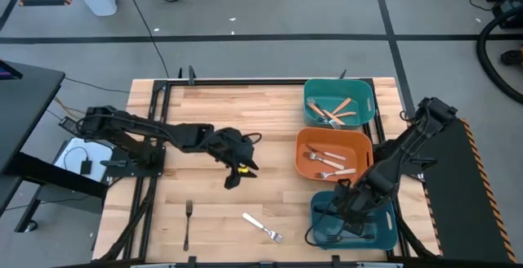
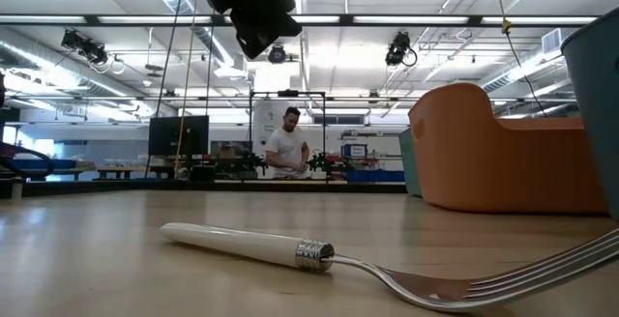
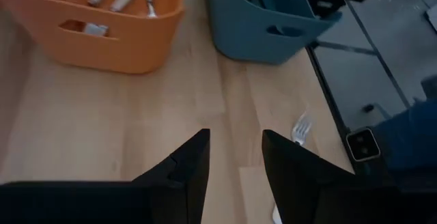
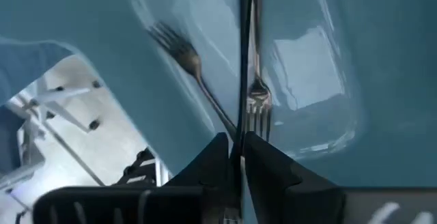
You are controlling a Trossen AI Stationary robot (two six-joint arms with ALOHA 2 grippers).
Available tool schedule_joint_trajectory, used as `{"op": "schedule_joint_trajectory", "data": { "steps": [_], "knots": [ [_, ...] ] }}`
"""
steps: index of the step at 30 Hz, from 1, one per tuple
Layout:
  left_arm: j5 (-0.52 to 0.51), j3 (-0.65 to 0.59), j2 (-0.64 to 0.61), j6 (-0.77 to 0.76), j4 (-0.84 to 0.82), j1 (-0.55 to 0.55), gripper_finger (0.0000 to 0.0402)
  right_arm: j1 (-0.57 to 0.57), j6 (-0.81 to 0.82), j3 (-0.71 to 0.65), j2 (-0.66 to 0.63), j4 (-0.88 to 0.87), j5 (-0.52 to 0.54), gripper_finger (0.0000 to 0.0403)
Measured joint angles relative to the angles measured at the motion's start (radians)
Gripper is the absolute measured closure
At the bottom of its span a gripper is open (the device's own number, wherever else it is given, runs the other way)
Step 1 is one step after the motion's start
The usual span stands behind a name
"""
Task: Sort silverware by color (type)
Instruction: Put the black fork into the blue bin, then put the white fork into the orange bin
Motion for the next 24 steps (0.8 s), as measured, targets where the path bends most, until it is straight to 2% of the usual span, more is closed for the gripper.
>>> {"op": "schedule_joint_trajectory", "data": {
  "steps": [7, 14, 21, 24],
  "knots": [
    [-0.001, 0.000, 0.032, 0.002, 0.055, -0.052, 0.0260, 0.001, 0.046, 0.000, 0.065, 0.005, -0.048, 0.0325],
    [-0.001, -0.002, 0.067, -0.029, 0.047, -0.100, 0.0260, -0.001, 0.116, 0.030, 0.068, 0.008, -0.051, 0.0317],
    [-0.006, -0.001, 0.135, 0.142, 0.041, -0.190, 0.0260, -0.007, 0.155, 0.042, 0.061, 0.011, -0.021, 0.0317],
    [-0.055, -0.001, 0.169, 0.152, 0.059, -0.216, 0.0260, -0.024, 0.159, 0.042, 0.062, 0.016, -0.009, 0.0318]
  ]
}}
